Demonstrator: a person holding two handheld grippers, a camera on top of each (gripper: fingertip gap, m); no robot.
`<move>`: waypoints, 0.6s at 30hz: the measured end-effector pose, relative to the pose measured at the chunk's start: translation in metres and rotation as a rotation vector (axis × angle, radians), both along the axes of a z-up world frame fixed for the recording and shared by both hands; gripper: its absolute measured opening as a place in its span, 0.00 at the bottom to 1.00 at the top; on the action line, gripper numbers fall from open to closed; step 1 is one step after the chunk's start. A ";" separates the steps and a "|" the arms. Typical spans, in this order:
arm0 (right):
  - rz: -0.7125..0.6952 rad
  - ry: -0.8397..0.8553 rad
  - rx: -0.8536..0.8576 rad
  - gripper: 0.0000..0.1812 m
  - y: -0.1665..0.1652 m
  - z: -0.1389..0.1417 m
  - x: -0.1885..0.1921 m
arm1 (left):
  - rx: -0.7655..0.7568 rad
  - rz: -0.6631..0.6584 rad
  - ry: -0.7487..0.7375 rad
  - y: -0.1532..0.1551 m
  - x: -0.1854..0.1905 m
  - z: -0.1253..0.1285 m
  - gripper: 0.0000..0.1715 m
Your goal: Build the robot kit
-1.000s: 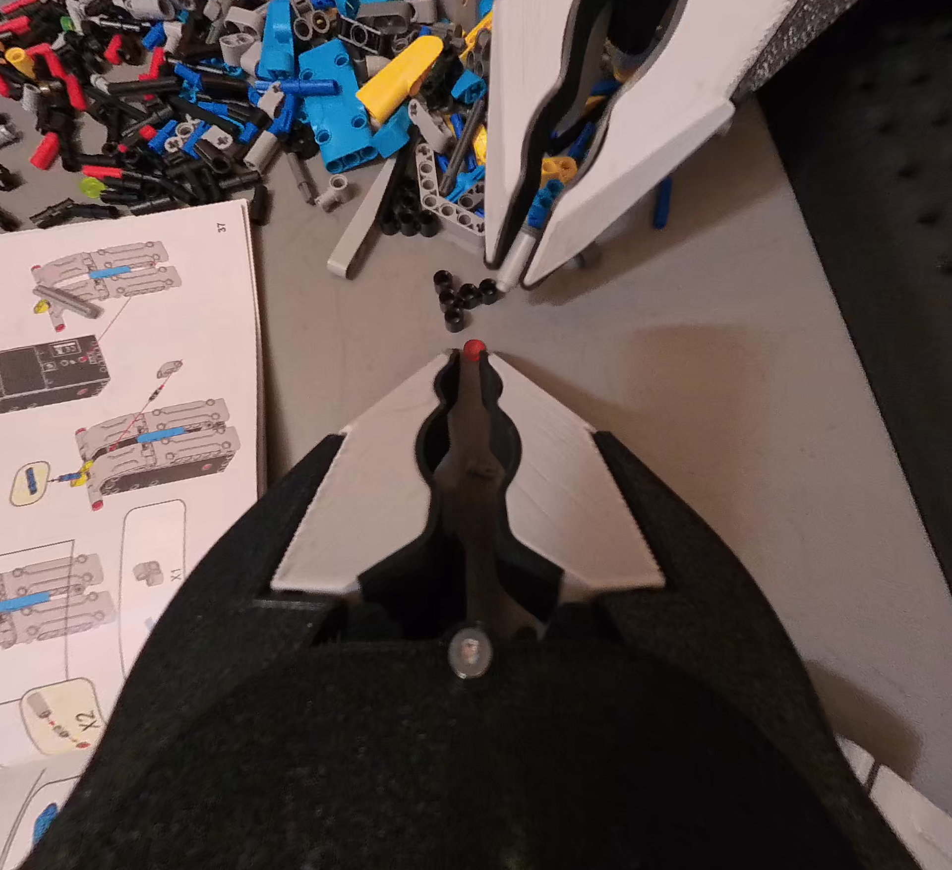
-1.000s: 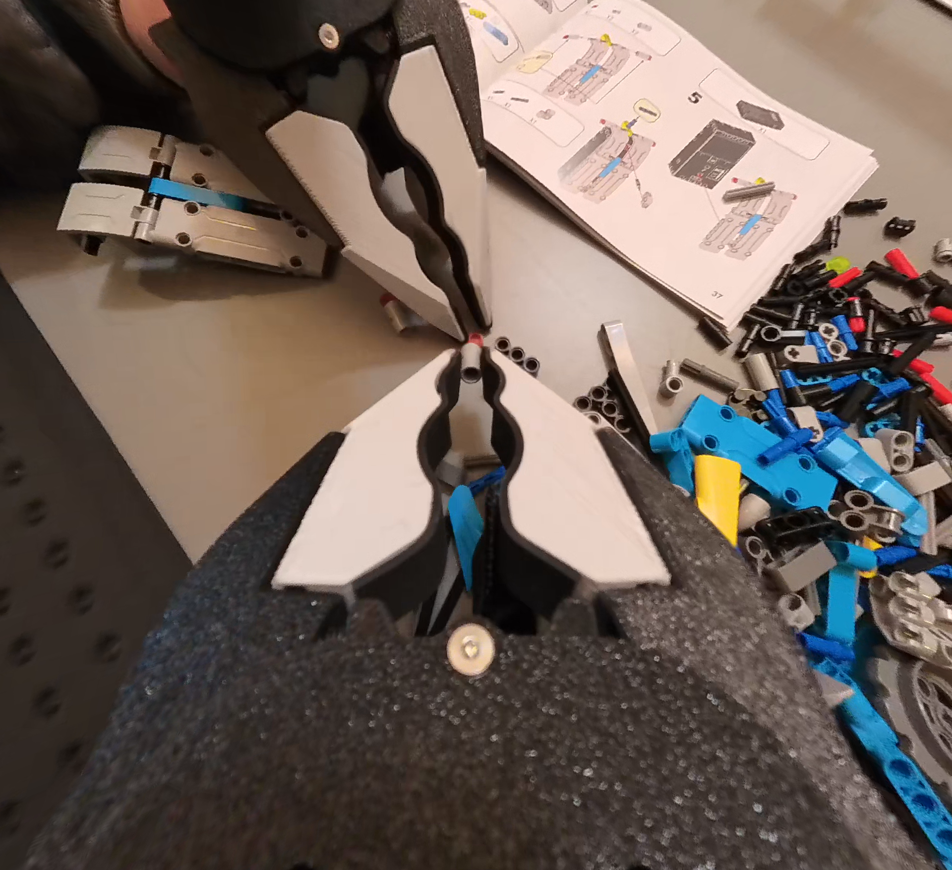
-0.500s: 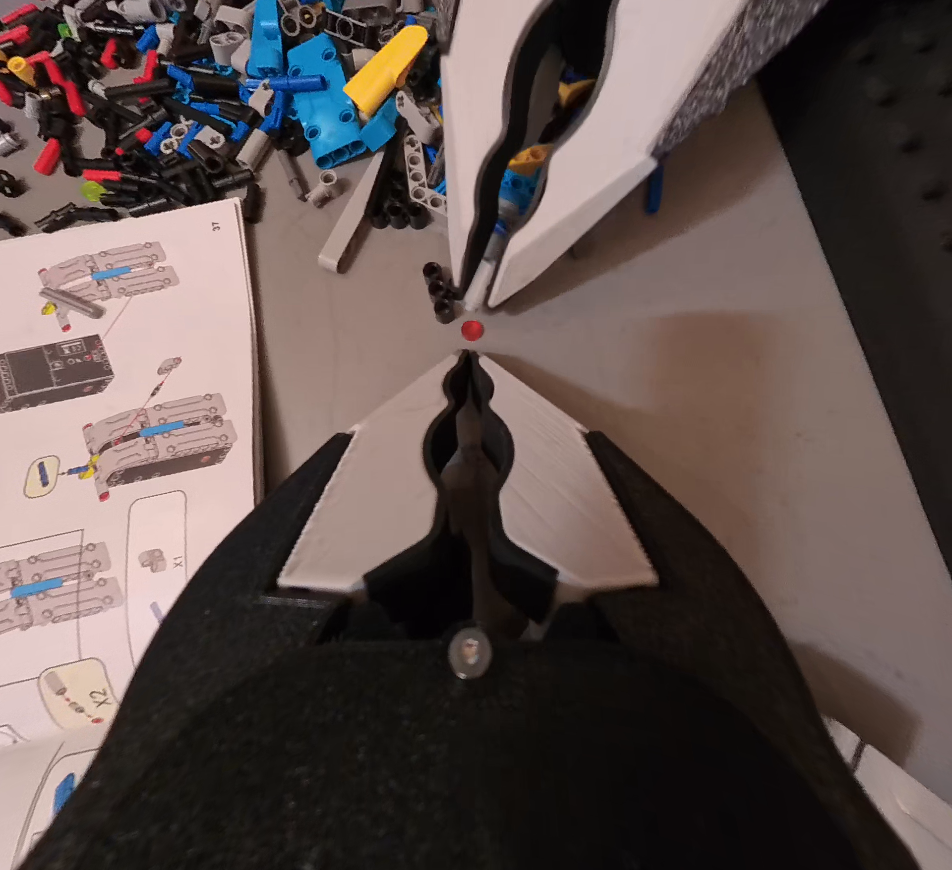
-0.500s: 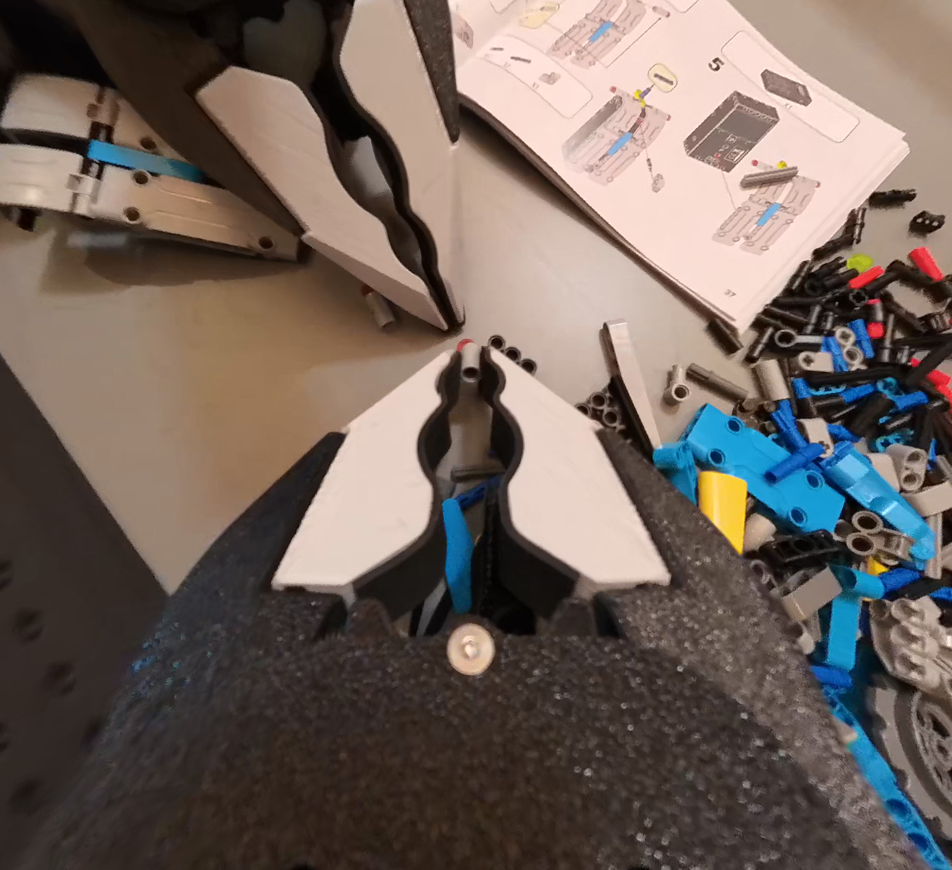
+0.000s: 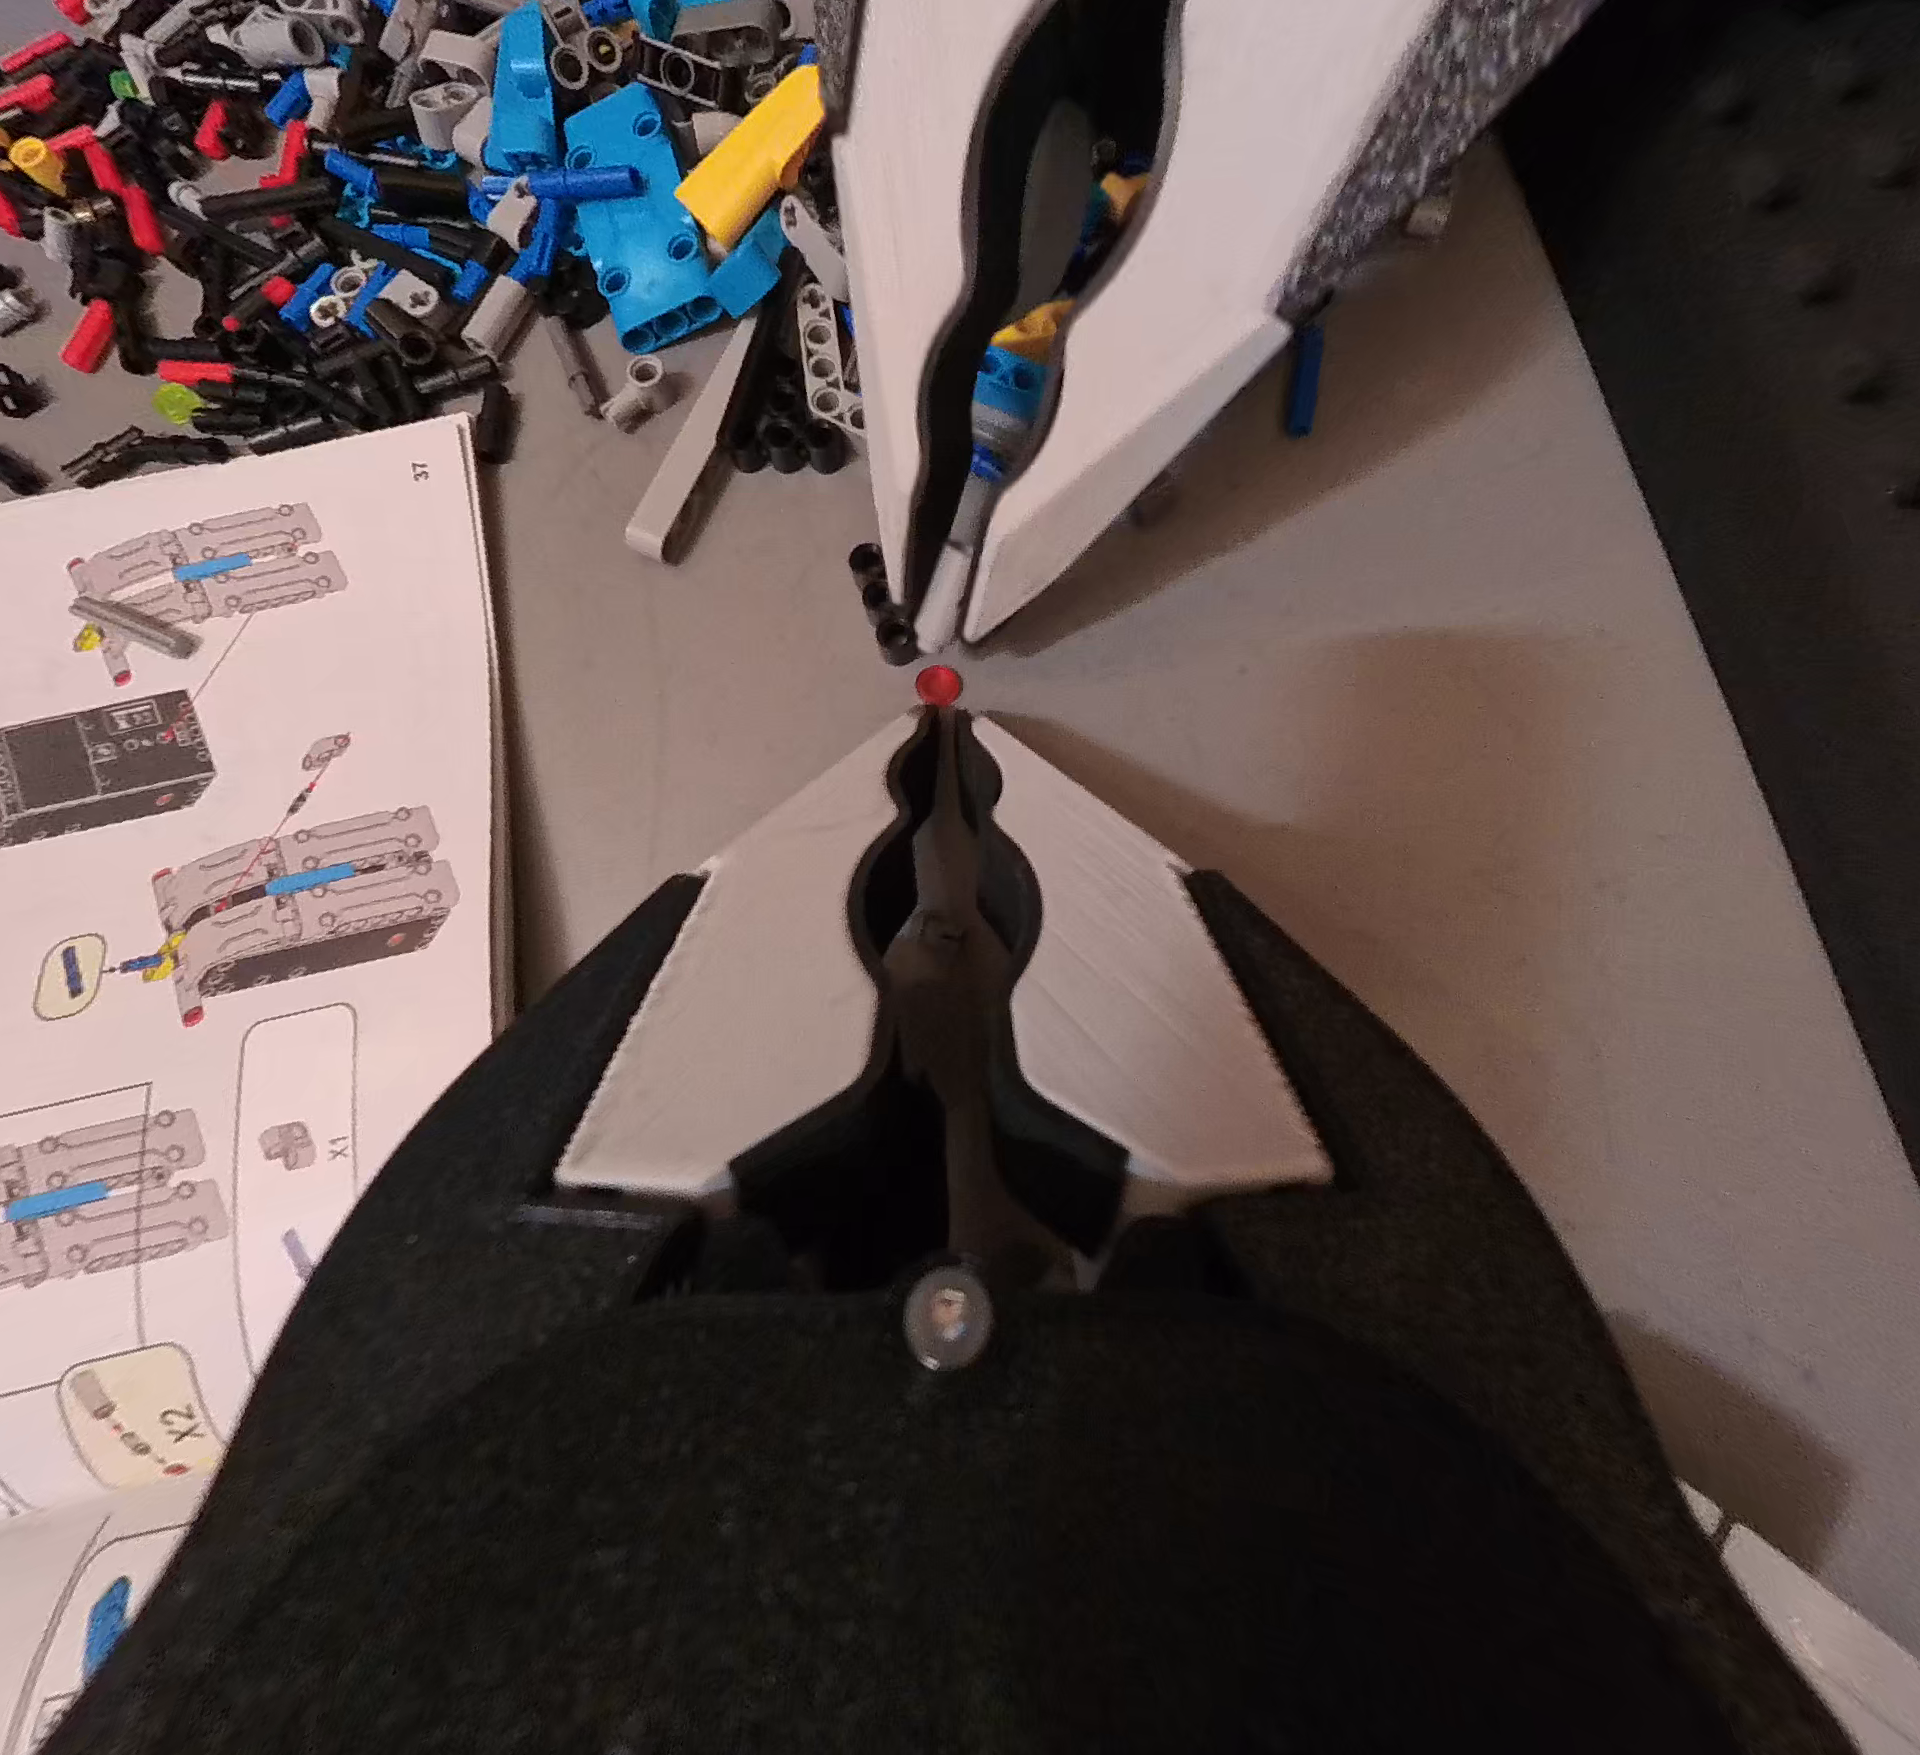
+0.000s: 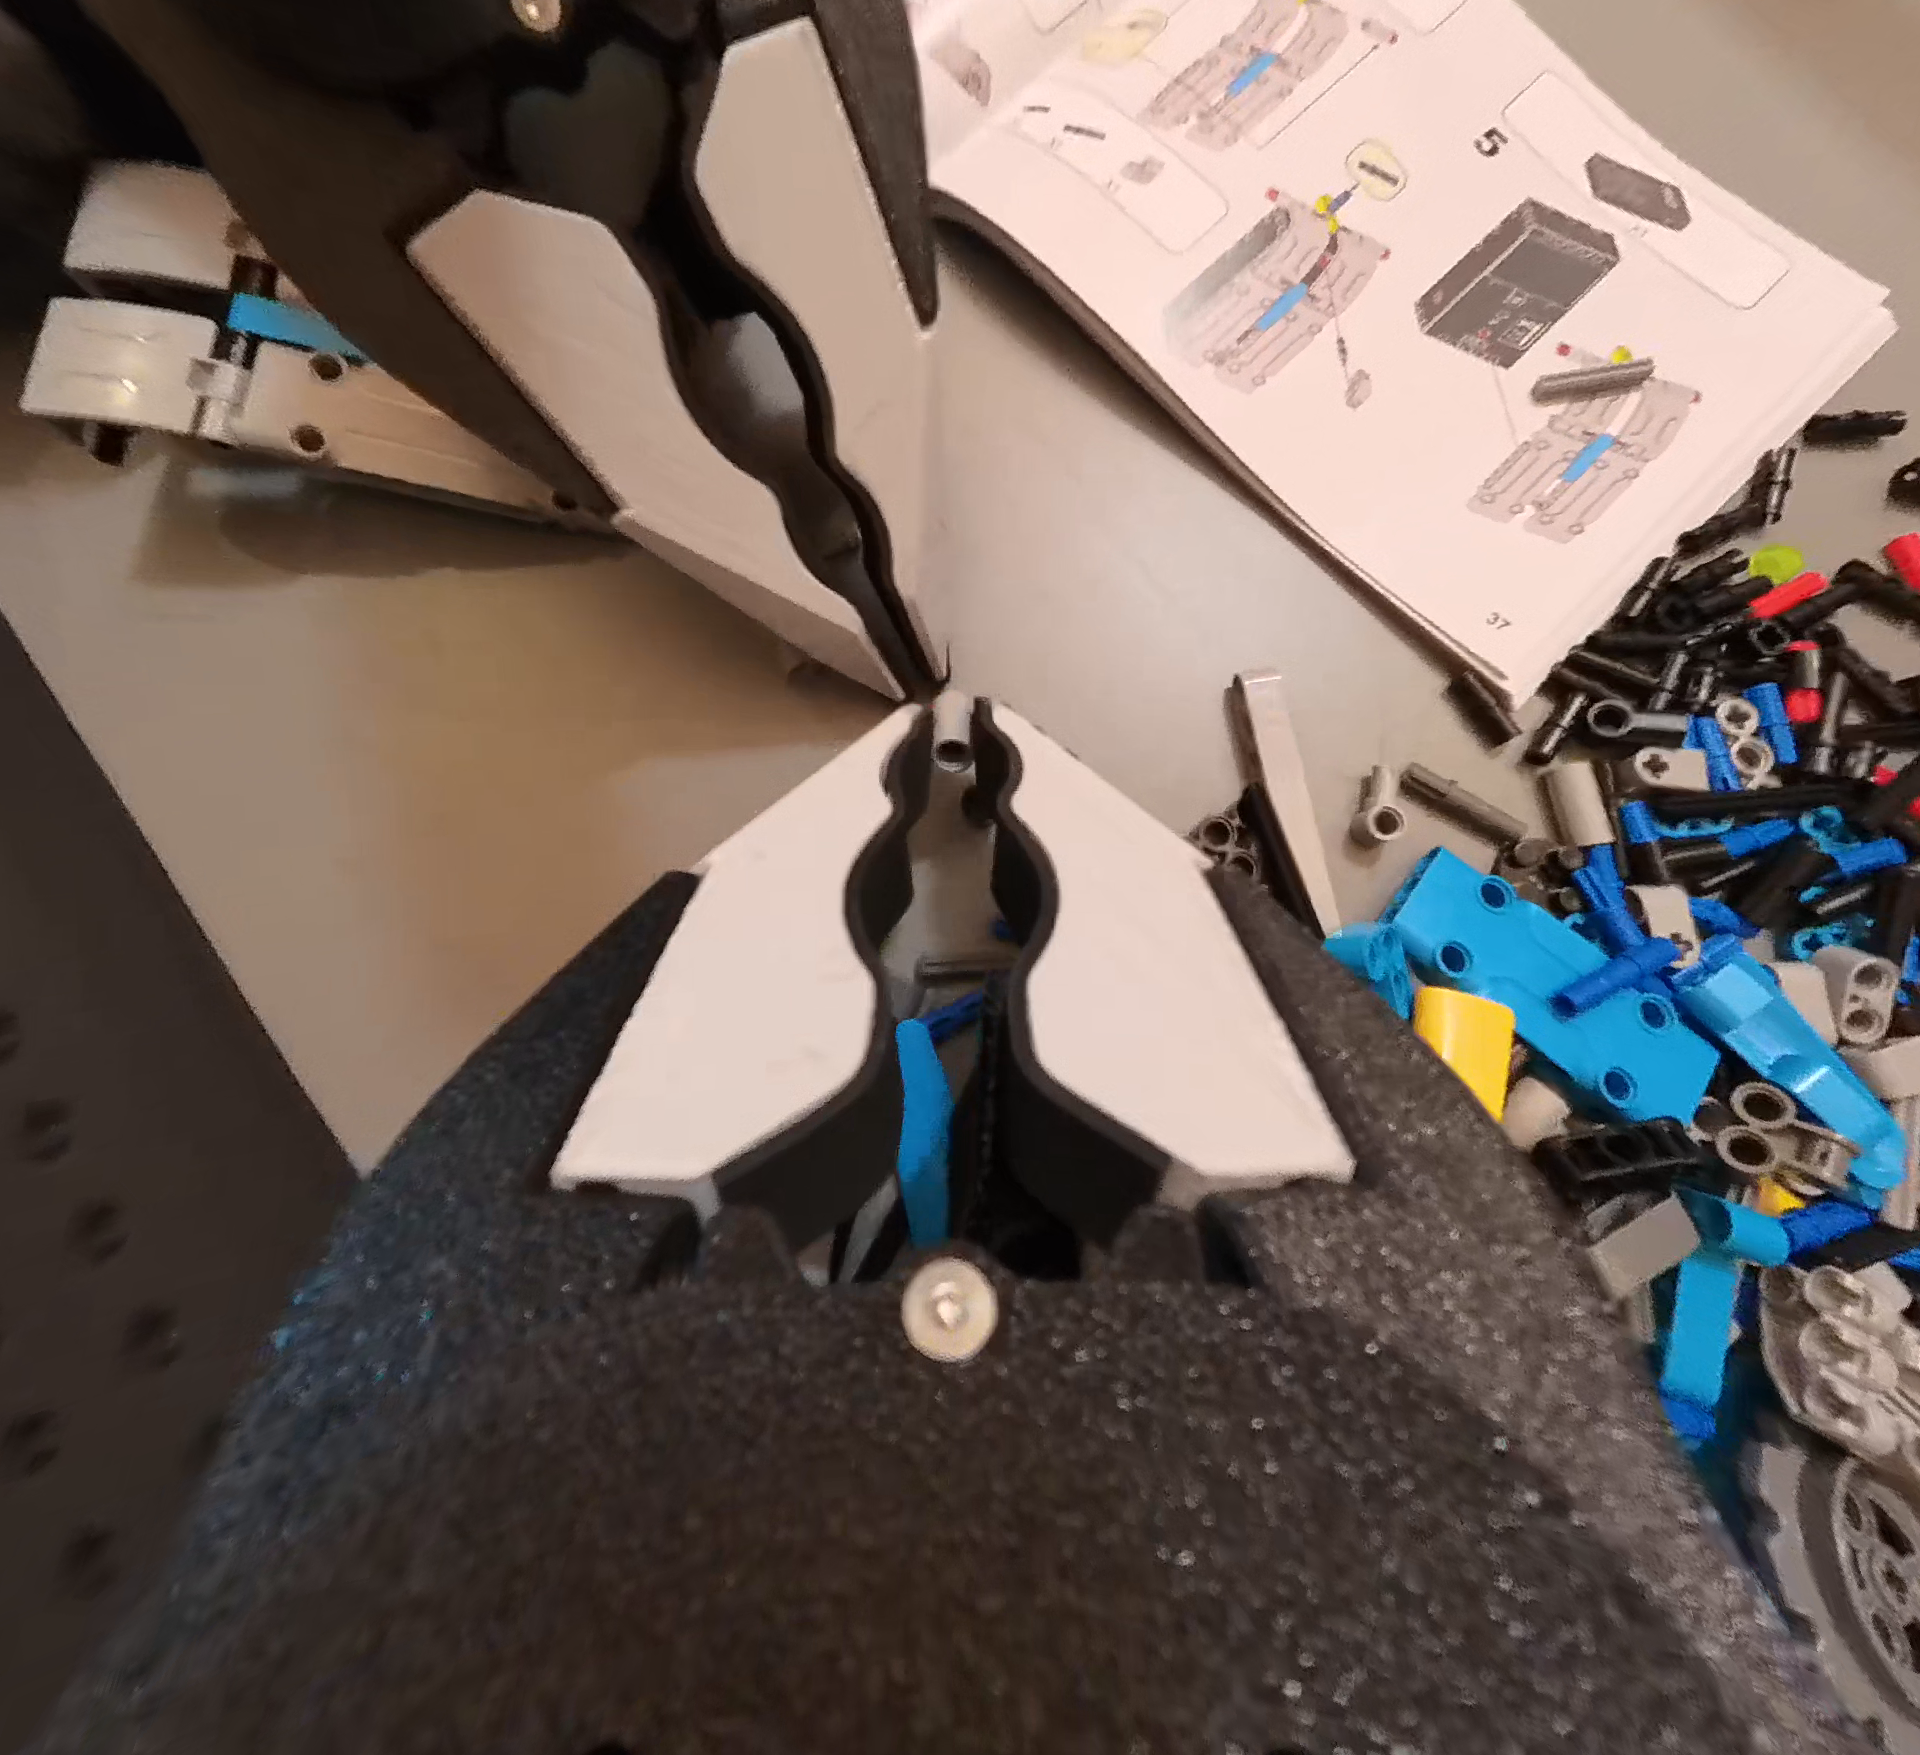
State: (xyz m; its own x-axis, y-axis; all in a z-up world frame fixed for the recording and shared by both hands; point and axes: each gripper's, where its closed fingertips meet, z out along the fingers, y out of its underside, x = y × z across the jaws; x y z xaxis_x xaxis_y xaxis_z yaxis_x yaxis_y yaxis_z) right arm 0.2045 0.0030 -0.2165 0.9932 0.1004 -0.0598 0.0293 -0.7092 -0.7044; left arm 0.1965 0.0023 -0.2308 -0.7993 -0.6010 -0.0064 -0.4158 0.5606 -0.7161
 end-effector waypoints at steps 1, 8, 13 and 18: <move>0.011 -0.024 -0.015 0.04 0.001 -0.002 -0.001 | -0.005 -0.001 0.004 0.000 0.000 0.000 0.01; 0.216 -0.266 -0.183 0.03 0.003 0.001 -0.002 | -0.025 0.037 0.035 0.019 0.000 0.008 0.02; 0.437 -0.299 -0.346 0.04 -0.002 -0.005 -0.004 | -0.106 0.099 0.070 0.055 -0.018 0.038 0.02; 0.546 -0.338 -0.436 0.04 -0.001 -0.004 -0.003 | -0.214 0.182 -0.063 0.092 -0.024 0.074 0.03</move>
State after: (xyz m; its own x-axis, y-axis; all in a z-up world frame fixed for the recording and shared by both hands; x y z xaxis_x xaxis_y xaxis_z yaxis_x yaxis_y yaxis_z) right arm 0.2019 0.0017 -0.2203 0.7810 0.6178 0.0913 0.6180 -0.7434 -0.2558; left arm 0.1725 0.0947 -0.1571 -0.6799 -0.7278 0.0898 -0.4467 0.3140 -0.8378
